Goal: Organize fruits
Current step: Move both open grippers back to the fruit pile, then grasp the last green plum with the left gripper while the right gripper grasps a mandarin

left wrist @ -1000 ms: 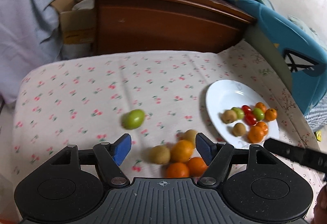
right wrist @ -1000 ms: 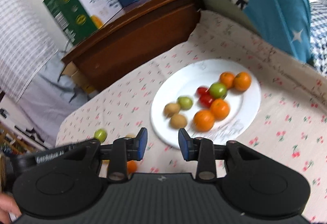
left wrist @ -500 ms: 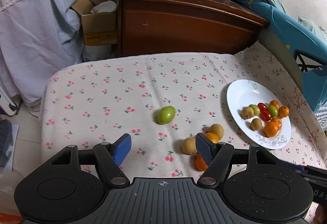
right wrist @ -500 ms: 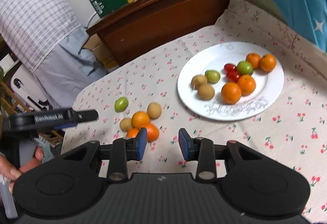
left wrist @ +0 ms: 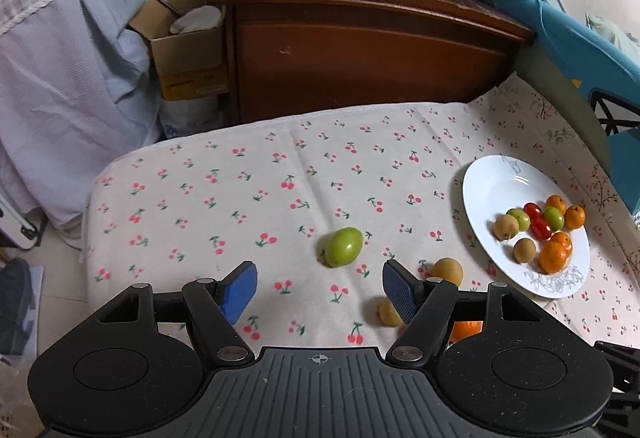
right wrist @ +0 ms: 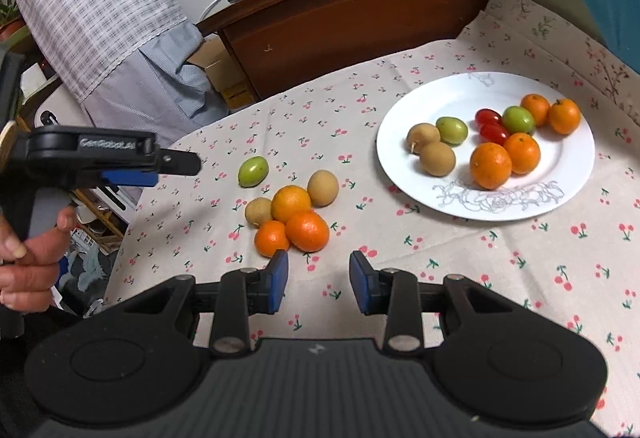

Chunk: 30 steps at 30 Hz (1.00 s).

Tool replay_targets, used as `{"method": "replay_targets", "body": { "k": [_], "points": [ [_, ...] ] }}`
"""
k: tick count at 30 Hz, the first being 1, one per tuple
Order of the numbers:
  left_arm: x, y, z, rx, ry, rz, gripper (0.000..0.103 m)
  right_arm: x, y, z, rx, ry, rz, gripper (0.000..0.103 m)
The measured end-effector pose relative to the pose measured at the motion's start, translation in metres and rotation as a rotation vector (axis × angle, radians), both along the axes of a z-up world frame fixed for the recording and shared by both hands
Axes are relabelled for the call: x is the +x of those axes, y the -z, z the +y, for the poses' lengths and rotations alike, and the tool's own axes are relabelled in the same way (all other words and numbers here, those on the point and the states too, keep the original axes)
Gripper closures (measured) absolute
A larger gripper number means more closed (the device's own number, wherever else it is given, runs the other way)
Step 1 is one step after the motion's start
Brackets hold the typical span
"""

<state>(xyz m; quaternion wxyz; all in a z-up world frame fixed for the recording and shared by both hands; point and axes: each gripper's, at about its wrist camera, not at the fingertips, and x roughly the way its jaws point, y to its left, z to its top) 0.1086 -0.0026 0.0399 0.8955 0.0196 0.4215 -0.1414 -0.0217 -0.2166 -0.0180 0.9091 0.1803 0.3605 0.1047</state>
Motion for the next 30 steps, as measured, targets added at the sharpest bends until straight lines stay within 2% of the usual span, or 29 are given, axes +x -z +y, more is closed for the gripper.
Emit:
{"method": "replay_targets", "body": {
  "k": [9,13,19,24,27,30],
  "points": [
    [0.029,0.022,-0.023,0.034,0.024,0.052,0.033,0.020,0.012,0.004,-0.032,-0.024,0.005,0.068],
    [0.041,0.034,-0.031,0.080,0.026,0.071,0.034,0.027,0.015,0.007,-0.046,-0.043,0.004,0.068],
    [0.049,0.046,-0.035,0.106,0.037,0.087,0.035,0.038,0.019,0.013,-0.047,-0.073,0.000,0.068],
    [0.054,0.050,-0.033,0.082,0.057,0.084,0.037,0.042,0.022,0.017,-0.069,-0.091,-0.005,0.068],
    [0.055,0.053,-0.035,0.097,0.072,0.073,0.048,0.045,0.024,0.017,-0.064,-0.091,-0.006,0.069],
    [0.053,0.051,-0.038,0.090,0.107,0.061,0.059,0.047,0.025,0.016,-0.051,-0.087,-0.006,0.075]
  ]
}}
